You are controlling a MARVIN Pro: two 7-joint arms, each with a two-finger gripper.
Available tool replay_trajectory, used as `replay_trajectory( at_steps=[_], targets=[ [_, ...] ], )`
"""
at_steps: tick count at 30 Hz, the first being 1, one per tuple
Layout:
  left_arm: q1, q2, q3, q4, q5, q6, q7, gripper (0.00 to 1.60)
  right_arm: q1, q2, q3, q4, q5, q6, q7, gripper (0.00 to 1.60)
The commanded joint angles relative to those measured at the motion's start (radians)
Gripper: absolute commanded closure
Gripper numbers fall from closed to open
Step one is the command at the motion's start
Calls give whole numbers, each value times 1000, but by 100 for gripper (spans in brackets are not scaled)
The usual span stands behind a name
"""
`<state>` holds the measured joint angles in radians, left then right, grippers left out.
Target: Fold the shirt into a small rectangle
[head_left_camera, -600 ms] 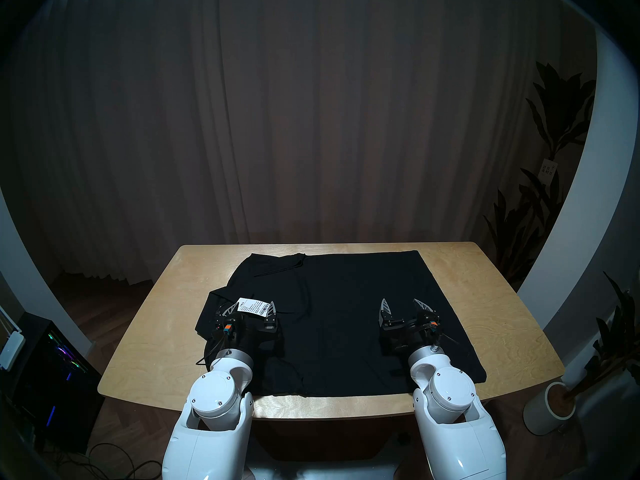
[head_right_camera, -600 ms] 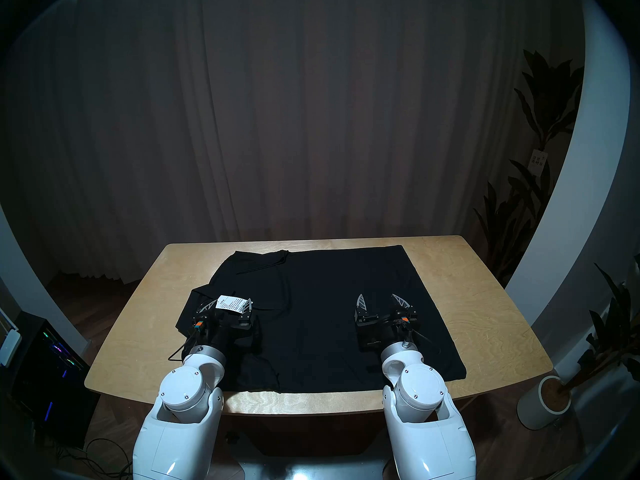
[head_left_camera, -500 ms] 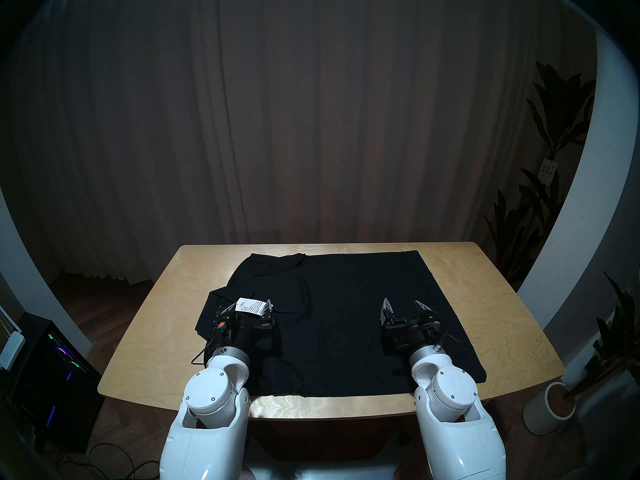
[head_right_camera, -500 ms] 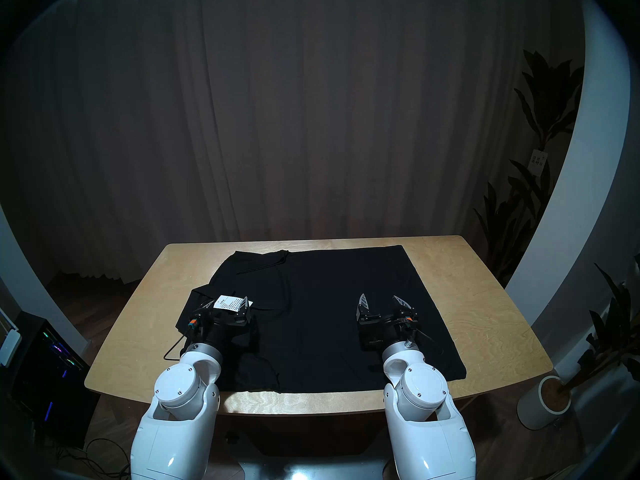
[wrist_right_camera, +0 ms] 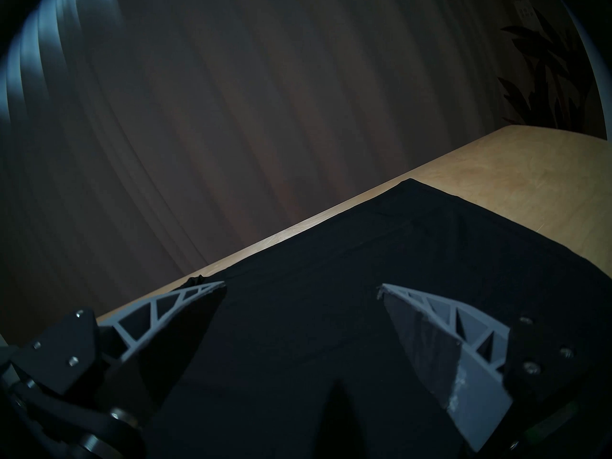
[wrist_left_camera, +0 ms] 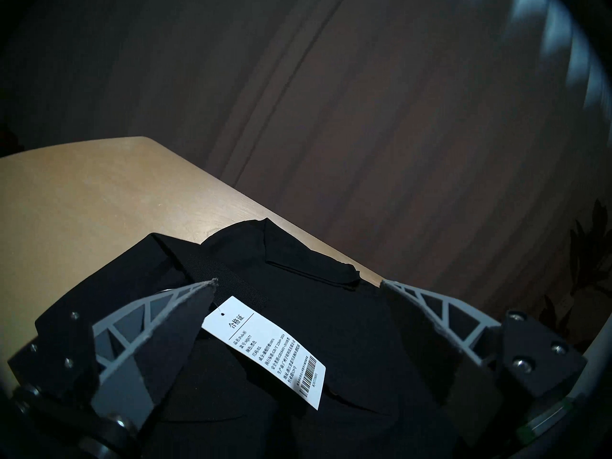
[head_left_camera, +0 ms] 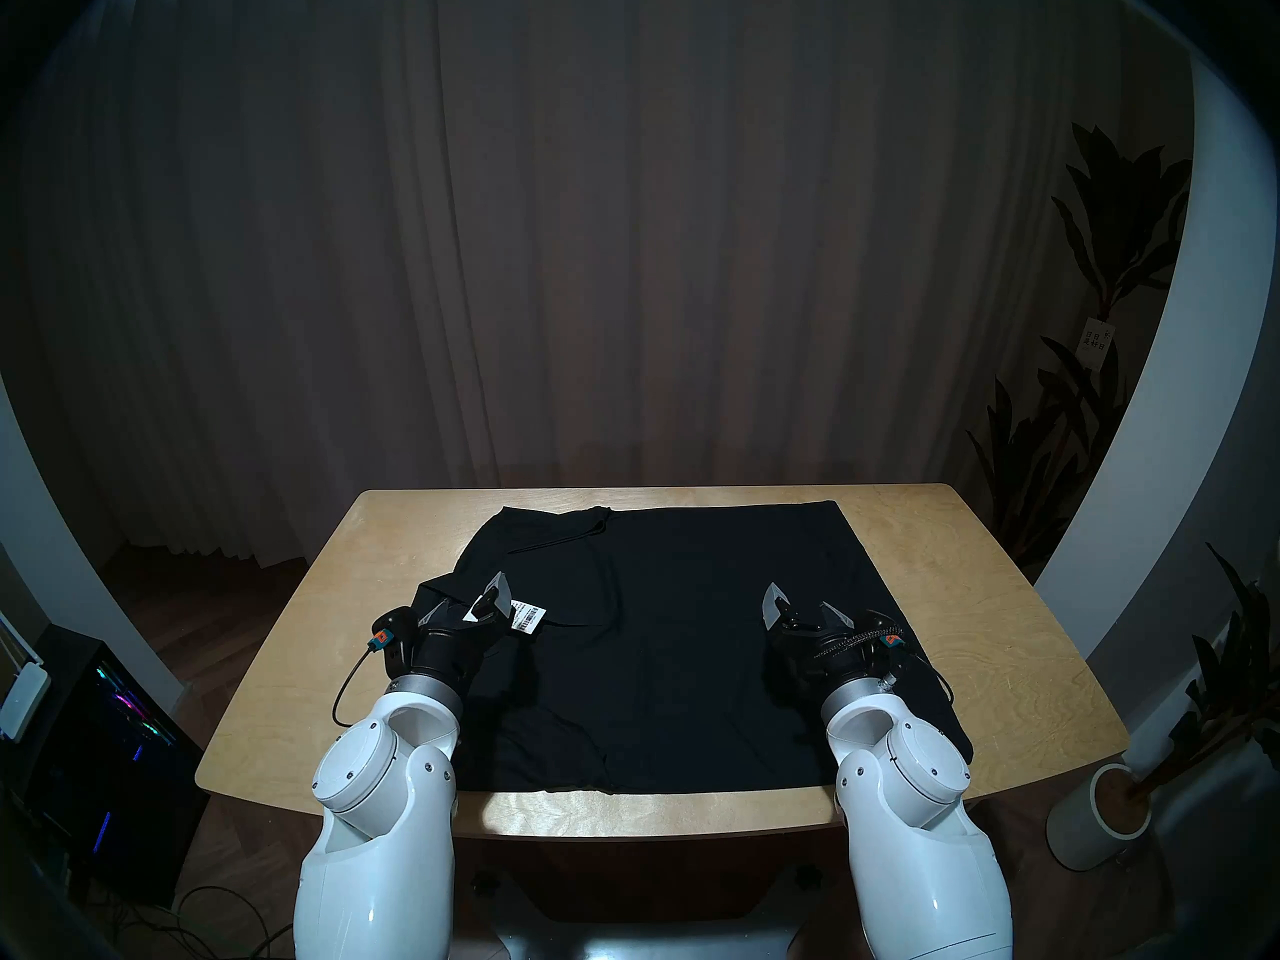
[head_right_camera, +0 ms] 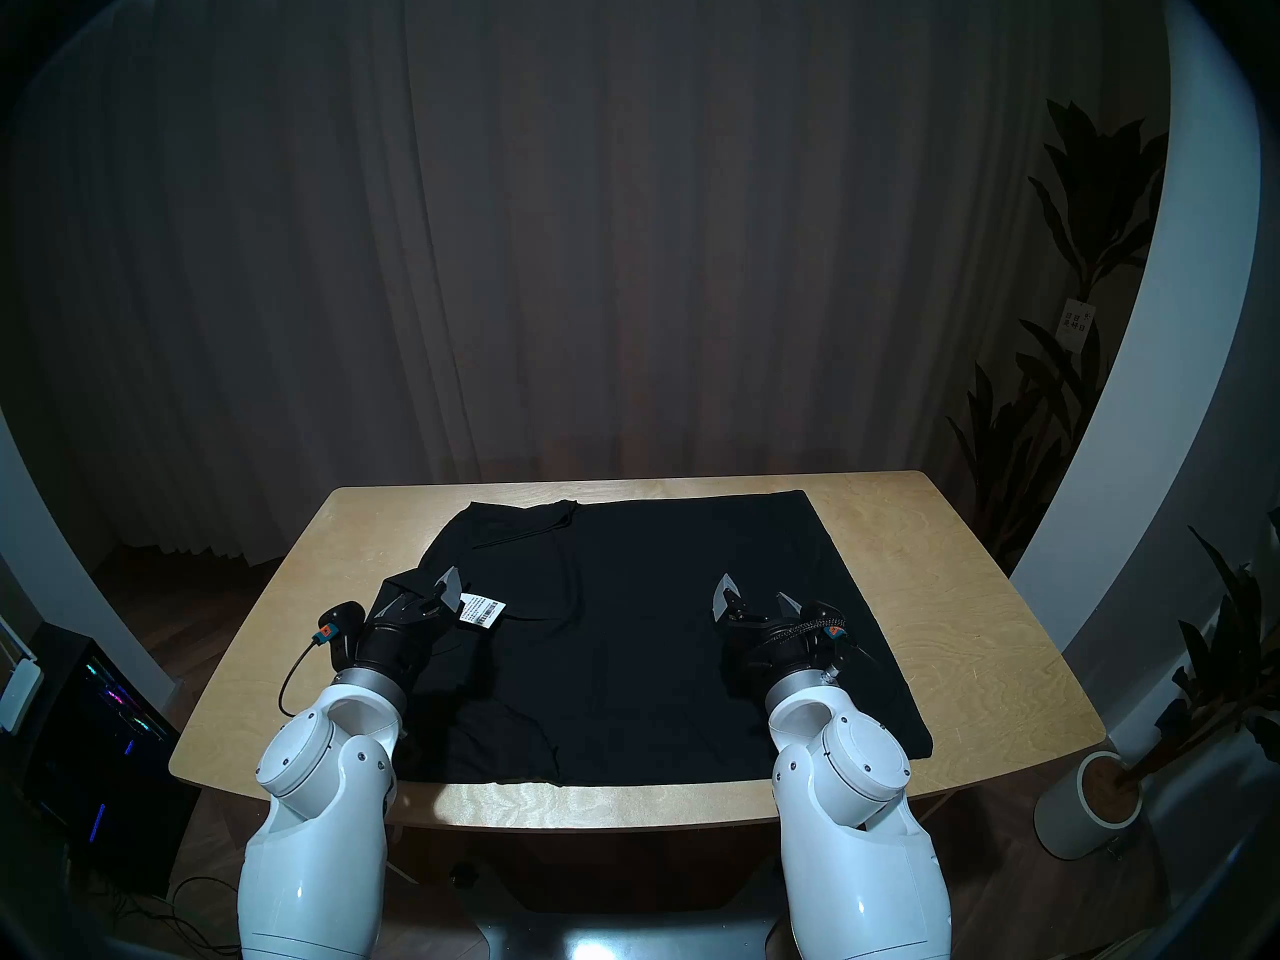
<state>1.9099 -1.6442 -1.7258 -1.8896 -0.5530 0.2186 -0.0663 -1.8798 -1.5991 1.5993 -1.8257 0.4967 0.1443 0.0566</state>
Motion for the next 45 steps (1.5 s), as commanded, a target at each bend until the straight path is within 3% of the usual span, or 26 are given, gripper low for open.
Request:
replay_trajectory(
  at_steps=[1, 20, 28, 33, 35, 38, 41, 43, 45],
  targets=[
    [9, -16, -27, -49, -112, 38, -20, 0, -2, -18, 13, -72, 137, 49, 8, 0],
    [41, -41, -104, -139, -428, 192, -41, 0, -61, -42, 77, -167, 578, 213, -23, 0],
    [57, -56, -154, -167, -585, 273, -5, 0, -70, -54, 110, -198, 756, 240, -101, 0],
    [74, -66, -179, -187, -694, 342, 44, 0, -76, -61, 129, -223, 875, 263, -191, 0],
    [85, -72, -187, -199, -759, 385, 89, 0, -82, -65, 142, -243, 859, 278, -240, 0],
    [94, -76, -193, -210, -833, 432, 154, 0, -107, -24, 116, -286, 767, 272, -273, 0],
    [95, -78, -201, -222, -915, 469, 236, 0, -120, -24, 107, -300, 760, 280, -307, 0],
    [88, -76, -203, -234, -936, 482, 276, 0, -123, -25, 102, -313, 749, 282, -332, 0],
    [82, -73, -200, -258, -890, 486, 302, 0, -124, -27, 98, -320, 742, 284, -350, 0]
  ],
)
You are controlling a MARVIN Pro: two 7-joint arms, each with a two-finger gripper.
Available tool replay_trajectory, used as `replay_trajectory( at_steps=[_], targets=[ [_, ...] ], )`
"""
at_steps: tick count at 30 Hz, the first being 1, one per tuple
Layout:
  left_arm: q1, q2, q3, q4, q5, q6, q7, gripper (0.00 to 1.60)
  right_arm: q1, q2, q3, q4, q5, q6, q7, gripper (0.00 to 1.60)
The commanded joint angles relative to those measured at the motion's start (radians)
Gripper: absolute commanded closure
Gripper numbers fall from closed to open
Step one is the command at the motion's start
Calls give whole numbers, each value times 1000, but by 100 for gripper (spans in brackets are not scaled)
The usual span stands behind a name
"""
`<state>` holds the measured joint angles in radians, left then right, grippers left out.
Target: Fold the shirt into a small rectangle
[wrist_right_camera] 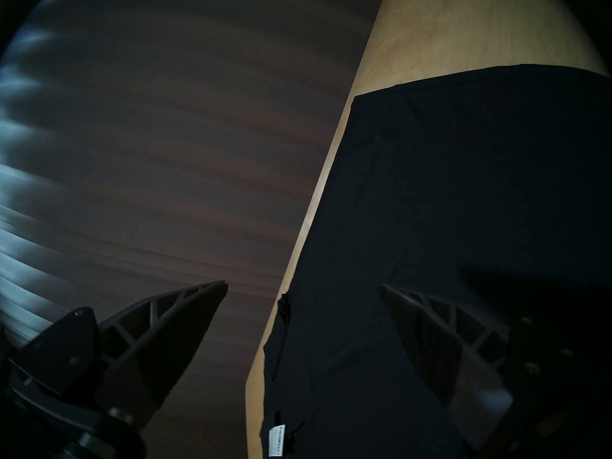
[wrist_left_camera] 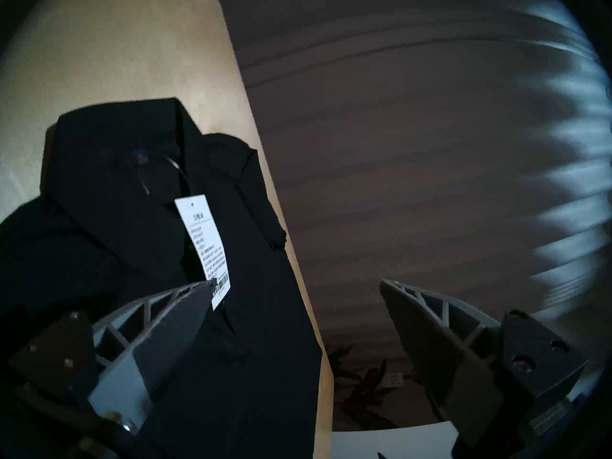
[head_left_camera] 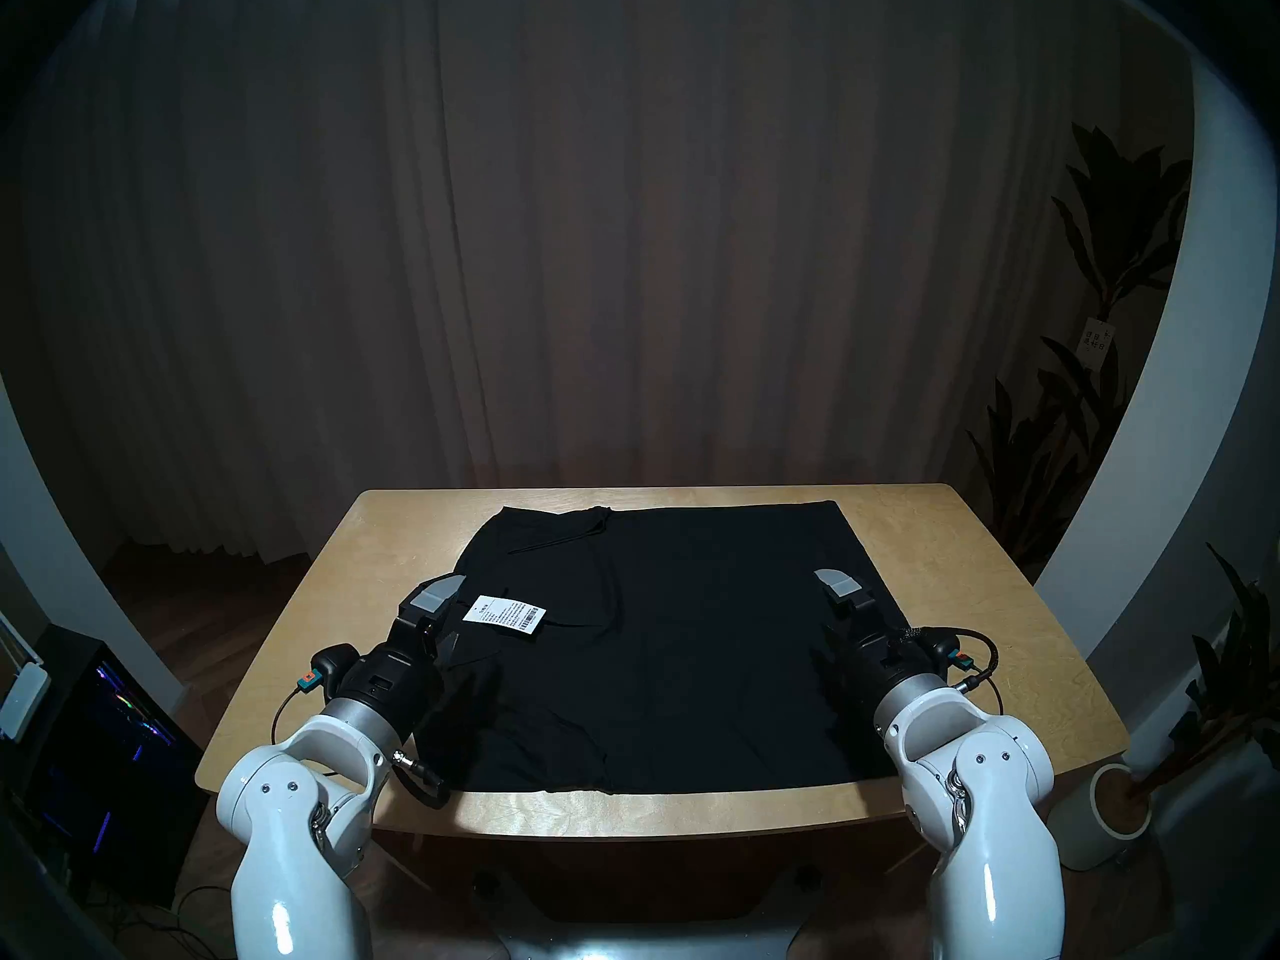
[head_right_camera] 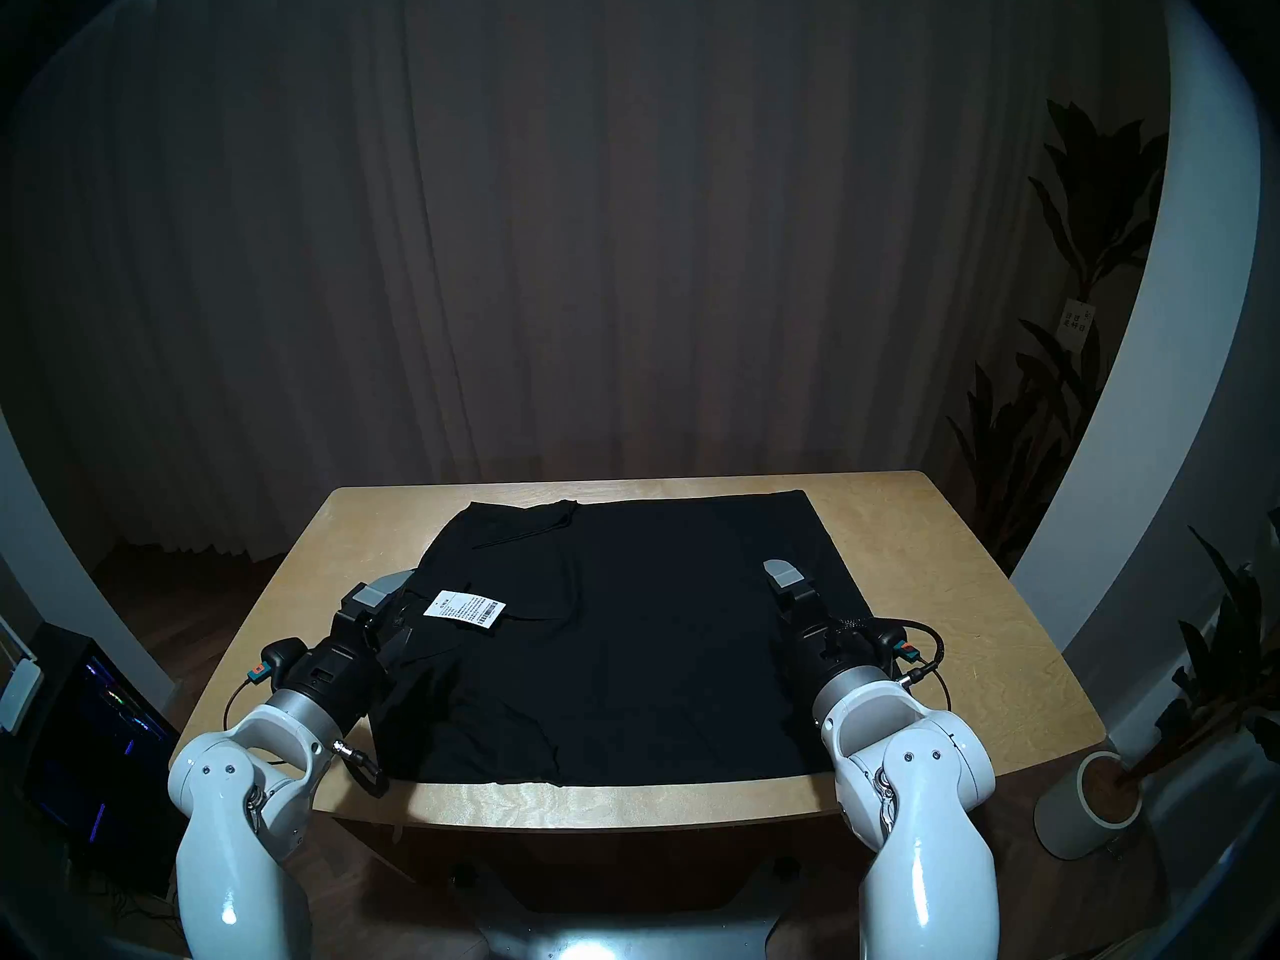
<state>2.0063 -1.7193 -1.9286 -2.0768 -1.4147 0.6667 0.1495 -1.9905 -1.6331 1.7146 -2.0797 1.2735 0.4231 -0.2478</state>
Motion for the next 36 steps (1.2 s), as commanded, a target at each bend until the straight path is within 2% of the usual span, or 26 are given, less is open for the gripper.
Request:
replay_trajectory(
  at_steps=[1, 5, 6, 7, 11, 13, 19, 22, 24, 27, 29, 36],
  targets=[
    [-15, 2, 2, -73, -37, 39, 97, 0, -13, 6, -18, -68, -36, 6, -50, 0],
    [-21, 4, 1, -80, -61, 47, 140, 0, -13, 5, -21, -73, -40, 7, -66, 0],
    [-21, 4, 1, -80, -65, 48, 145, 0, -7, -17, -10, -78, -2, 22, -104, 0],
    [-22, 4, 1, -80, -64, 48, 146, 0, 1, -23, 1, -75, 84, 31, -141, 0],
    [-23, 1, -11, -59, -138, 51, 184, 0, 2, -31, 26, -74, 178, 31, -175, 0],
    [-14, -3, -17, -51, -161, 46, 188, 0, -7, -40, 43, -76, 248, 35, -201, 0],
    [50, -27, -6, -87, -182, 9, 184, 0, -35, -57, 76, -108, 383, 53, -303, 0],
    [92, -39, 19, -117, -161, -36, 183, 0, -41, -62, 85, -127, 398, 62, -335, 0],
    [121, -45, 39, -143, -110, -75, 182, 0, -42, -60, 86, -131, 396, 59, -335, 0],
    [160, -53, 62, -163, -88, -109, 168, 0, -33, -52, 90, -141, 387, 55, -341, 0],
    [194, -59, 81, -179, -55, -135, 150, 0, -14, -57, 101, -144, 412, 54, -365, 0],
    [283, -67, 134, -179, -46, -229, 119, 0, 19, -59, 133, -146, 475, 39, -451, 0]
  ],
)
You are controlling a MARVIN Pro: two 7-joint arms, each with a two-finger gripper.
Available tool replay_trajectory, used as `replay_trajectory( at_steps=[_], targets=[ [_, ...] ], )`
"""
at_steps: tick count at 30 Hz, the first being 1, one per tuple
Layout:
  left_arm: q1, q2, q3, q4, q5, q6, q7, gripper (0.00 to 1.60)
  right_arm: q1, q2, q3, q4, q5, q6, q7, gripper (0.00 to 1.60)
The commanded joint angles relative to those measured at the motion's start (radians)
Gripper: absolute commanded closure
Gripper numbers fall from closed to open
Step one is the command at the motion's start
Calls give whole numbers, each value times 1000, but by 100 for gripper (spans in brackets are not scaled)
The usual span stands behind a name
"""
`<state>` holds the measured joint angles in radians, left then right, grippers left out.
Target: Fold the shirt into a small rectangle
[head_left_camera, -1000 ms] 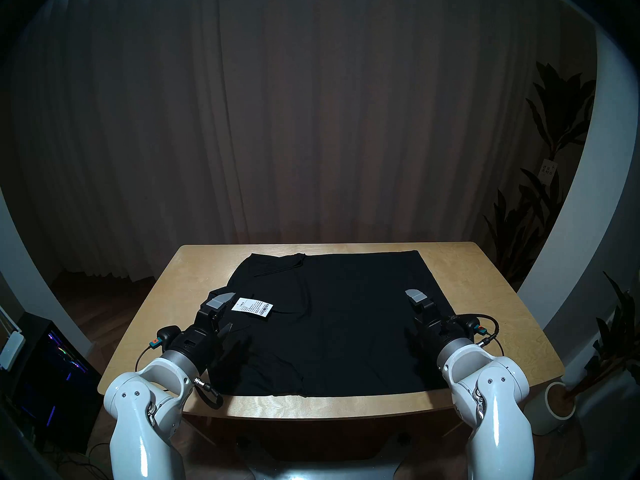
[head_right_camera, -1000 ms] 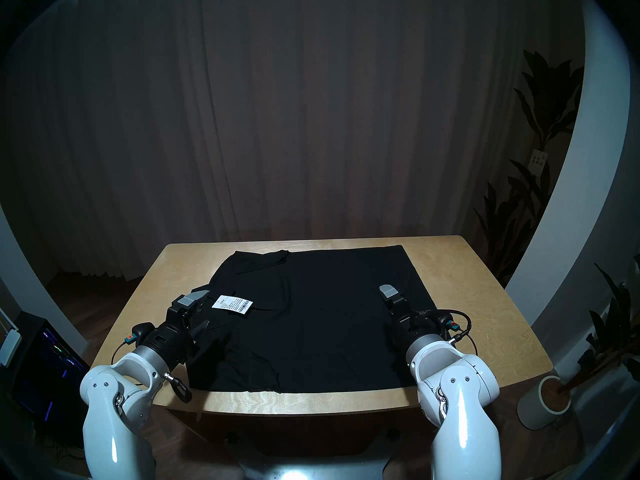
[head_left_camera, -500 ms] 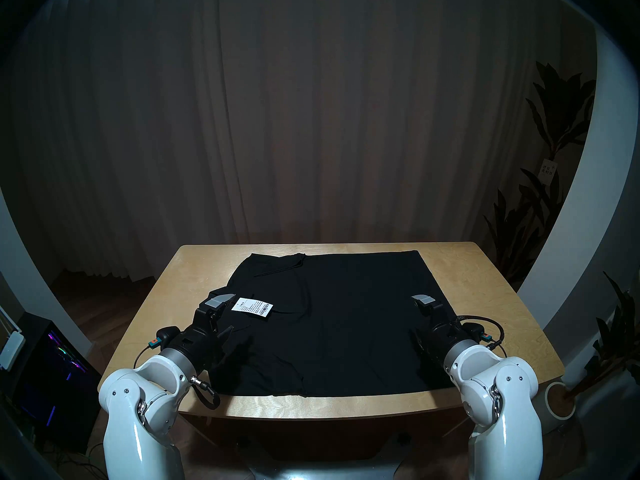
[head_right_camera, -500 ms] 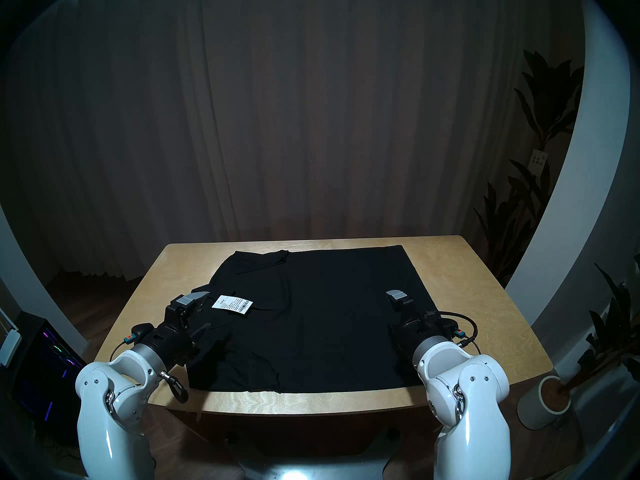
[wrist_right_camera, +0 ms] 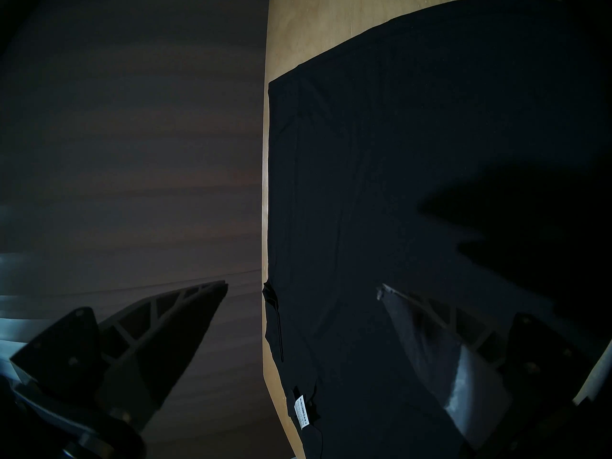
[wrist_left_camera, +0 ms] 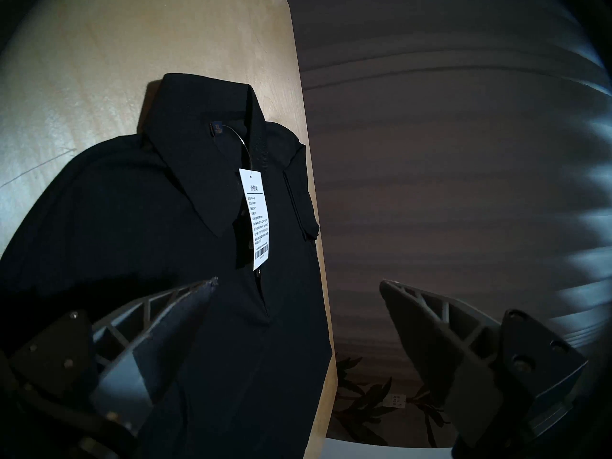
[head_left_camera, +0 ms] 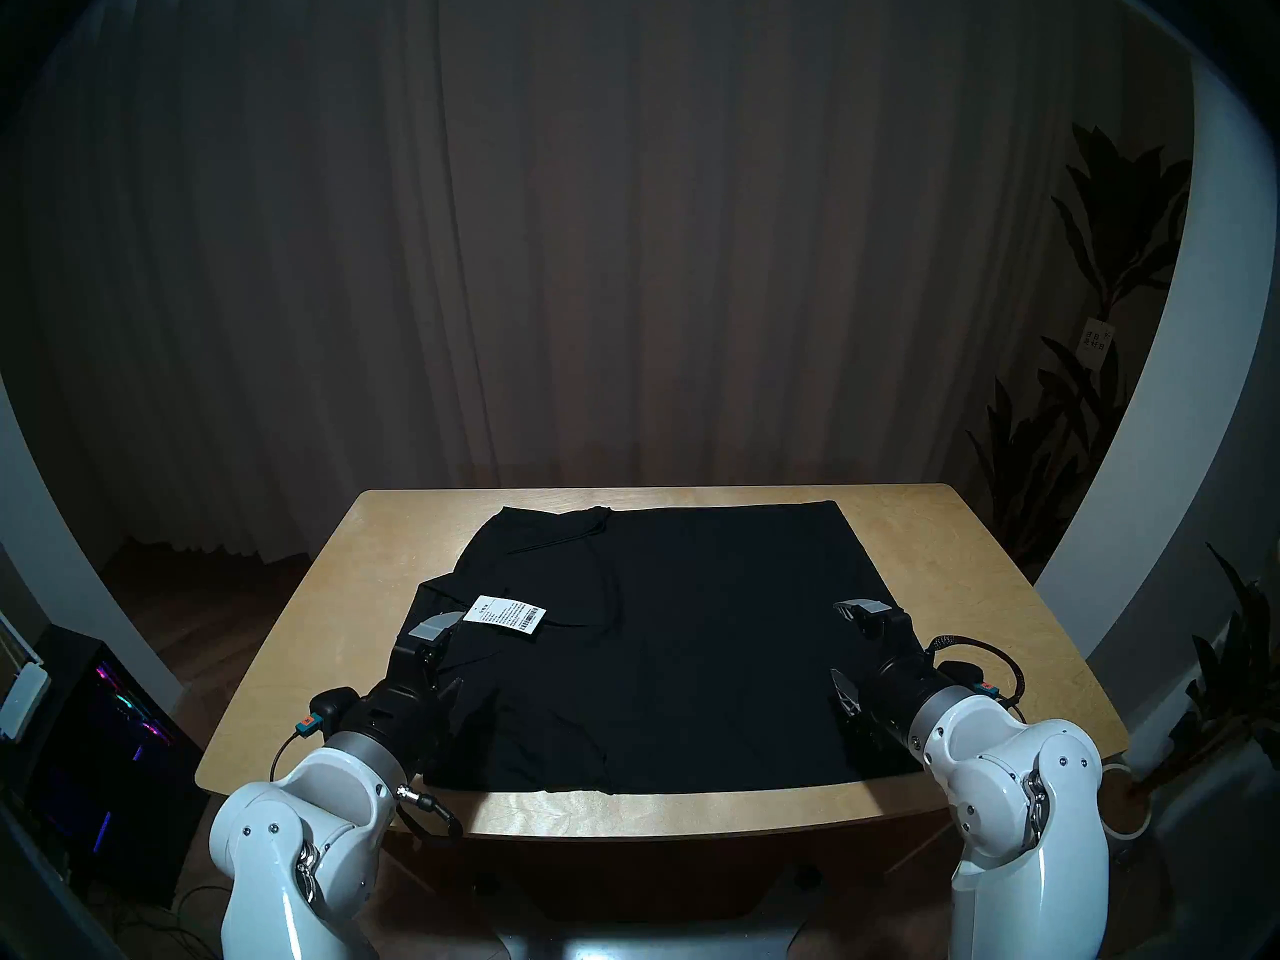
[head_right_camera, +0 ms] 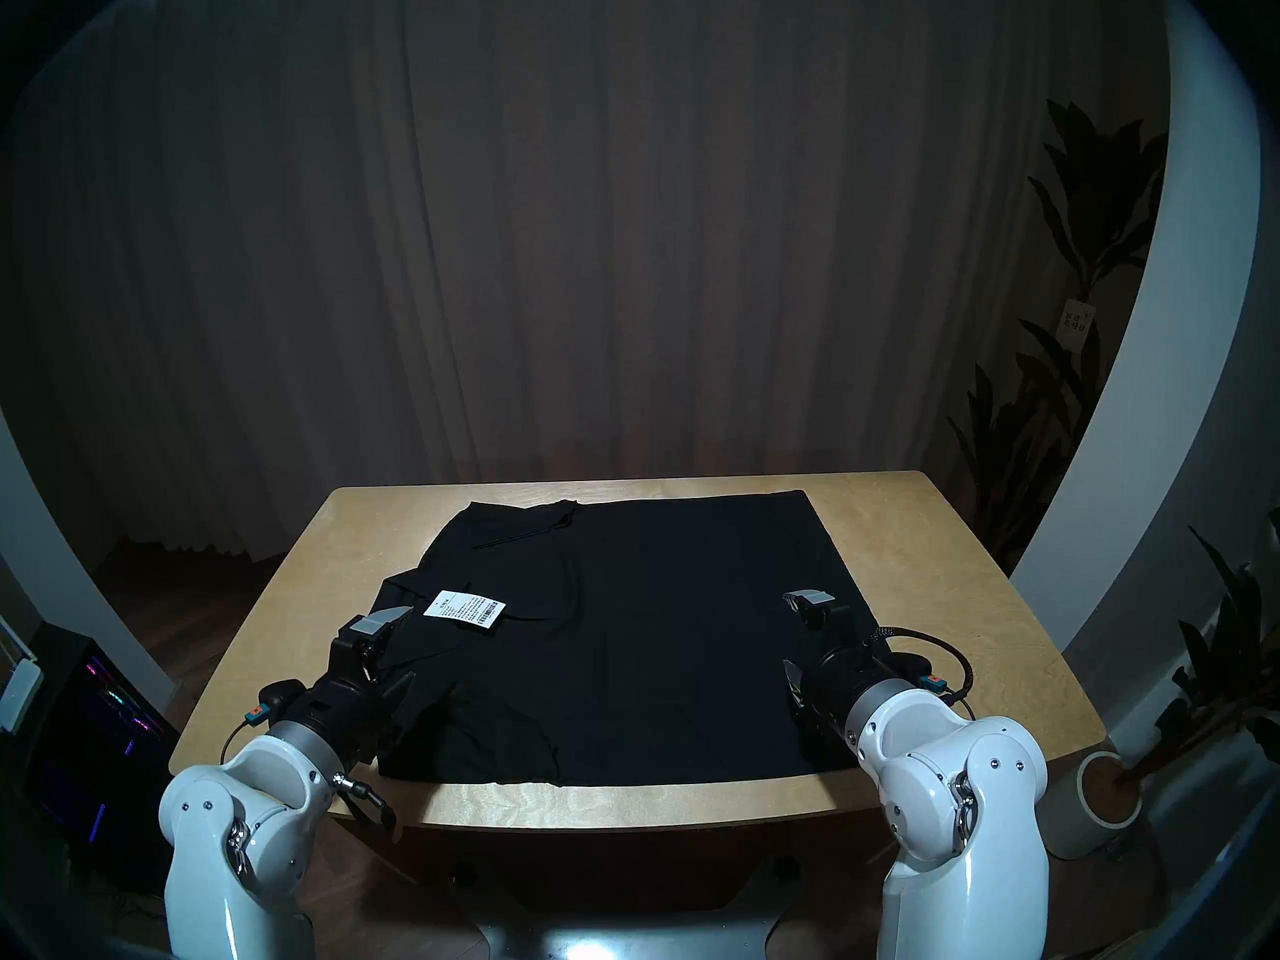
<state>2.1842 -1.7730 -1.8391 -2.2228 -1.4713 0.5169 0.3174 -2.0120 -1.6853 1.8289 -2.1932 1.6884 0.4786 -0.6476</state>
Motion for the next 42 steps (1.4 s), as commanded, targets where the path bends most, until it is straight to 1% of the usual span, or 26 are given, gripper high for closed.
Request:
replay_trajectory(
  at_steps=[1, 4, 6, 8, 9, 11, 16, 20, 22, 23, 24, 28, 31, 35, 42],
  targets=[
    [120, -14, 52, -37, 15, -98, -56, 0, 37, -9, 24, -34, 64, -13, -58, 0],
    [155, -13, 75, -42, 28, -142, -95, 0, 17, -6, 43, -29, 100, 4, -75, 0],
    [169, -11, 85, -44, 34, -156, -124, 0, -3, -1, 53, -25, 126, 23, -72, 0],
    [178, -6, 95, -41, 39, -176, -155, 0, -28, 3, 58, -28, 131, 40, -50, 0],
    [179, -7, 93, -36, 39, -173, -178, 0, -42, 4, 61, -32, 133, 52, -32, 0],
    [179, -8, 90, -33, 45, -164, -192, 0, -68, 0, 73, -40, 140, 67, -4, 0],
    [161, 3, 89, -16, 56, -145, -163, 0, -128, -7, 111, -60, 164, 104, 48, 0],
    [153, 22, 85, -15, 60, -128, -145, 0, -154, -10, 140, -54, 182, 124, 81, 0],
    [152, 26, 78, -20, 49, -114, -119, 0, -159, -12, 146, -53, 184, 129, 91, 0],
    [149, 26, 70, -27, 31, -97, -77, 0, -160, -13, 149, -55, 187, 130, 91, 0],
    [152, 27, 51, -33, -4, -72, -52, 0, -163, -11, 152, -55, 194, 139, 93, 0],
    [166, 38, 20, -46, -39, -35, -9, 0, -166, -5, 162, -48, 203, 152, 95, 0],
    [167, 29, 13, -30, -58, -32, -3, 0, -158, 0, 169, -36, 207, 157, 95, 0],
    [175, 19, 33, -18, -52, -36, -32, 0, -146, 9, 178, -24, 218, 160, 75, 0],
    [222, 7, 62, -25, -9, -54, -64, 0, -126, 41, 186, 16, 228, 181, 54, 0]
  ],
)
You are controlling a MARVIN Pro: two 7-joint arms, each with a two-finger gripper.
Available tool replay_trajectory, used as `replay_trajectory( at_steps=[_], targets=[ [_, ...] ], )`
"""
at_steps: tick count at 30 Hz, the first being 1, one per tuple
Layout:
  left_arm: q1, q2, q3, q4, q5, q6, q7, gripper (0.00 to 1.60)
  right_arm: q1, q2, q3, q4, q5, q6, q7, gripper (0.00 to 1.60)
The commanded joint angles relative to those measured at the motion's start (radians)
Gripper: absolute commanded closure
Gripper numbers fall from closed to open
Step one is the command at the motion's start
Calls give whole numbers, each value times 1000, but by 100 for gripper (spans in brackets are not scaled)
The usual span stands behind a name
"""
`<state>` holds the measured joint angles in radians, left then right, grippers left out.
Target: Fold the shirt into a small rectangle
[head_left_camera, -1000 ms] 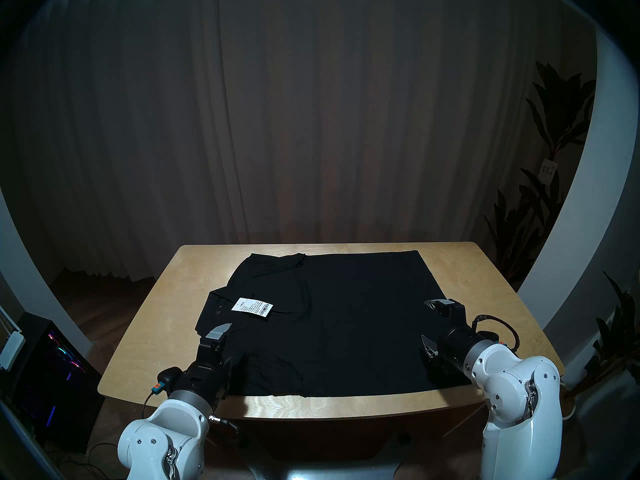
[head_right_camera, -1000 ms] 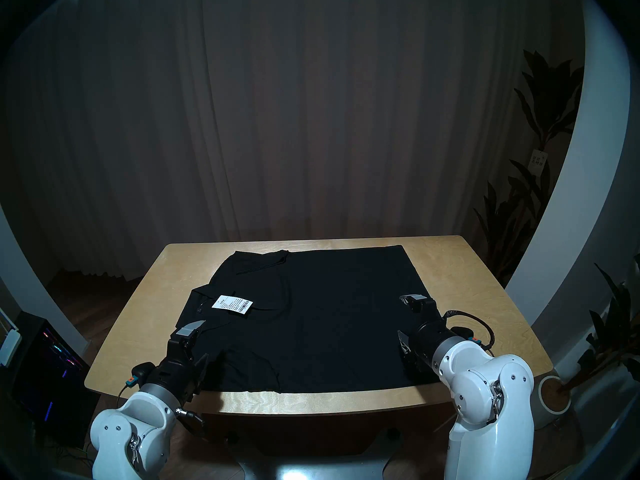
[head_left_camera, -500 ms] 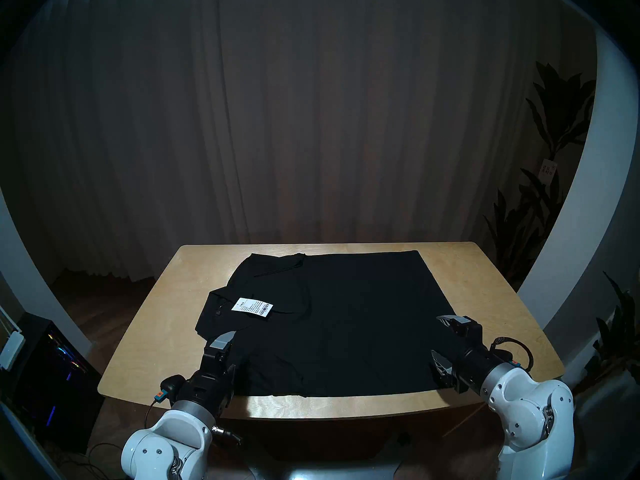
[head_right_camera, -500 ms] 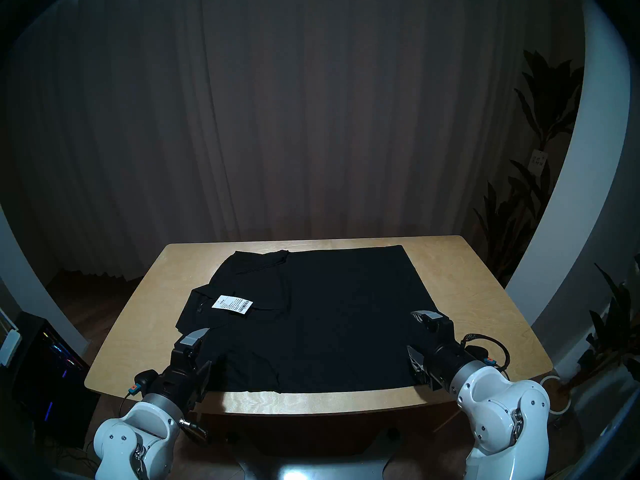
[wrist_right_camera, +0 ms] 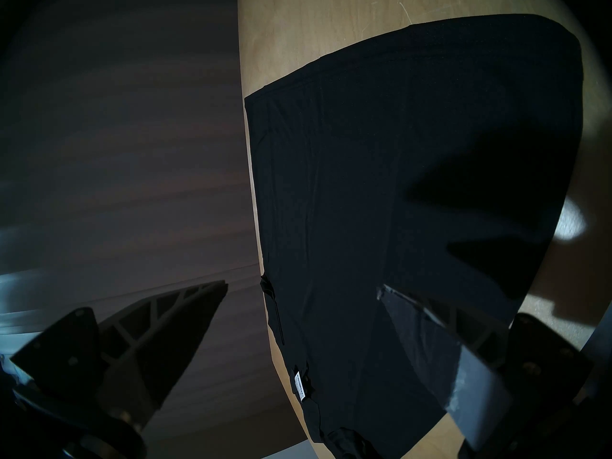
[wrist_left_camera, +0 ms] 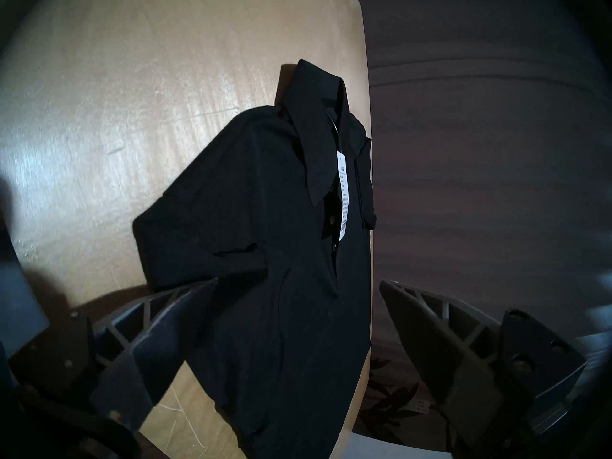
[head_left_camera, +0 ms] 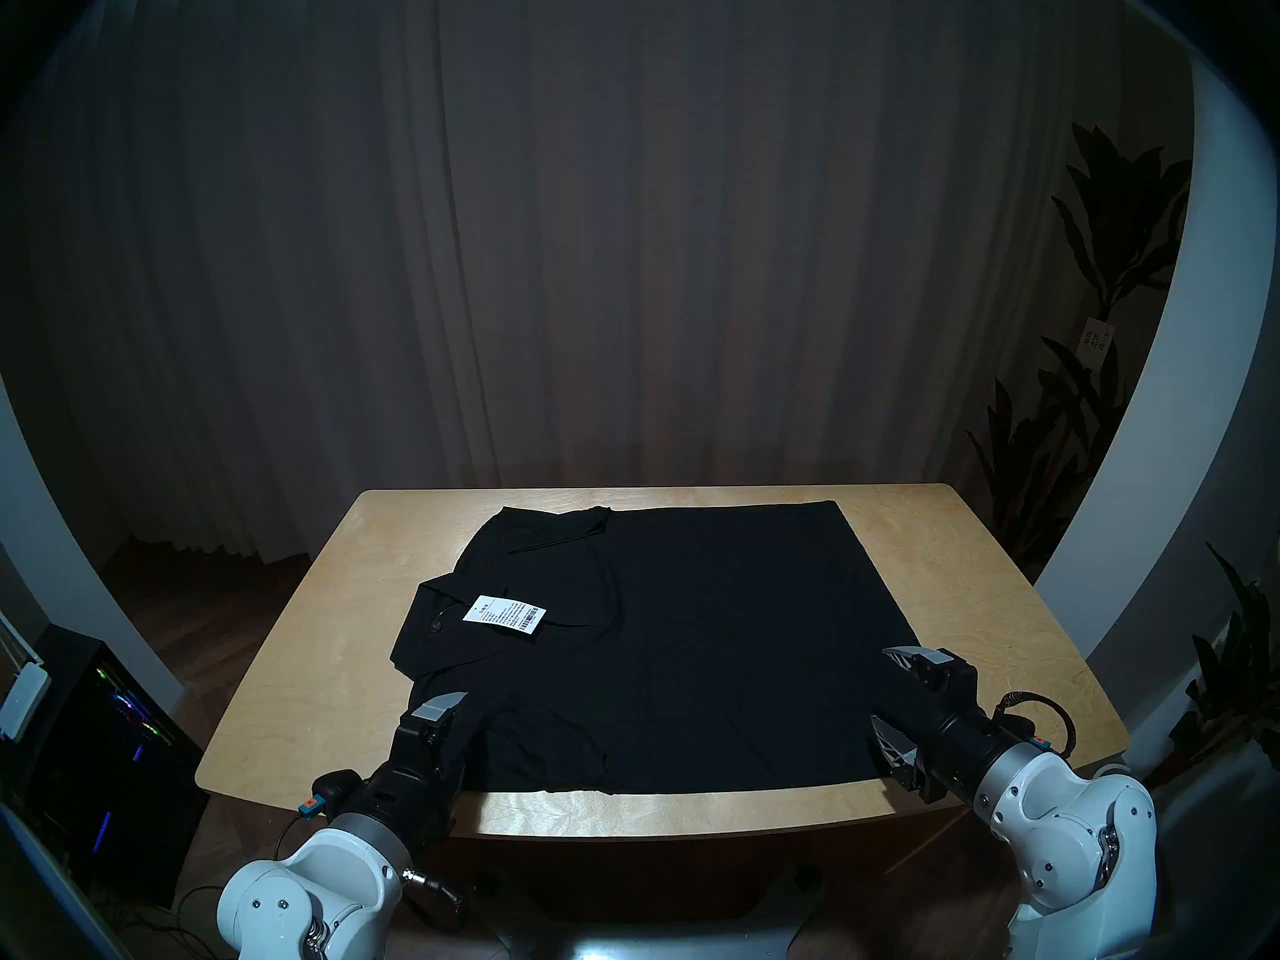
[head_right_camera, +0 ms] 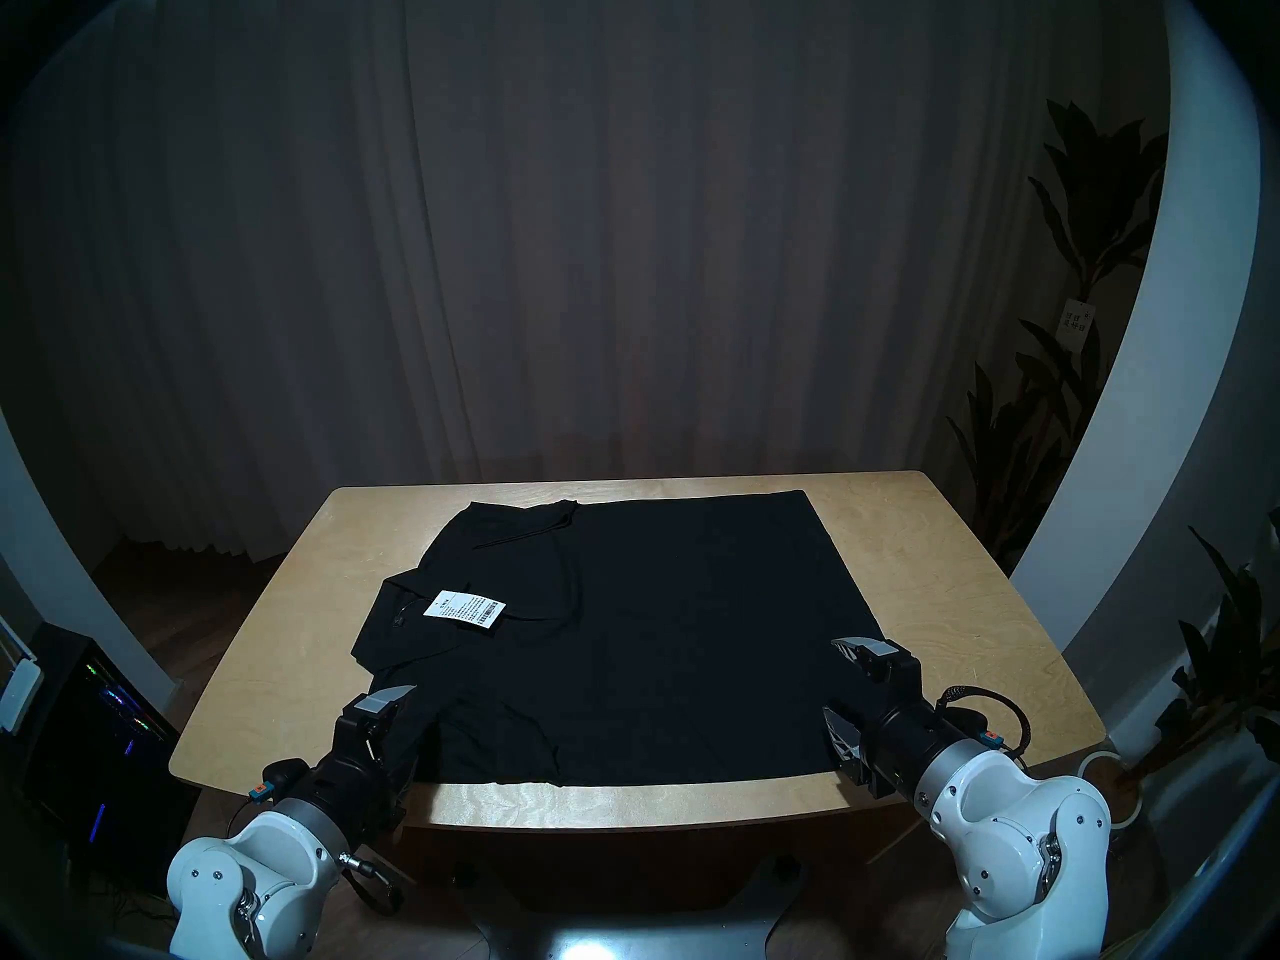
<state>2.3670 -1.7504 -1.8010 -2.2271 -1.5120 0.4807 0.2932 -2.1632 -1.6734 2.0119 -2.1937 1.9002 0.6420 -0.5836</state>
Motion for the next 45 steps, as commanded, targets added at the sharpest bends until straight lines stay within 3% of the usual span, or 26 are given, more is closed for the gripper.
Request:
replay_trajectory(
  at_steps=[1, 11, 24, 29, 37, 45],
  targets=[
    [45, -18, 28, -26, 38, -21, -41, 0, 28, 32, 4, 22, 17, 19, -10, 0],
    [99, -51, 36, -52, 57, -54, -53, 0, 21, 21, 28, 26, 59, 24, -30, 0],
    [48, 8, -34, 13, 1, 6, -87, 0, -98, -61, 48, -18, 47, 52, 71, 0],
    [15, 31, -47, 37, -18, 37, -63, 0, -128, -90, 54, -31, 30, 47, 107, 0],
    [-54, 68, -42, 81, -33, 81, 31, 0, -126, -114, 85, -16, -17, 14, 138, 0],
    [-49, 89, -62, 39, -87, 127, 192, 0, -112, -112, 90, -13, -39, -12, 120, 0]
  ],
)
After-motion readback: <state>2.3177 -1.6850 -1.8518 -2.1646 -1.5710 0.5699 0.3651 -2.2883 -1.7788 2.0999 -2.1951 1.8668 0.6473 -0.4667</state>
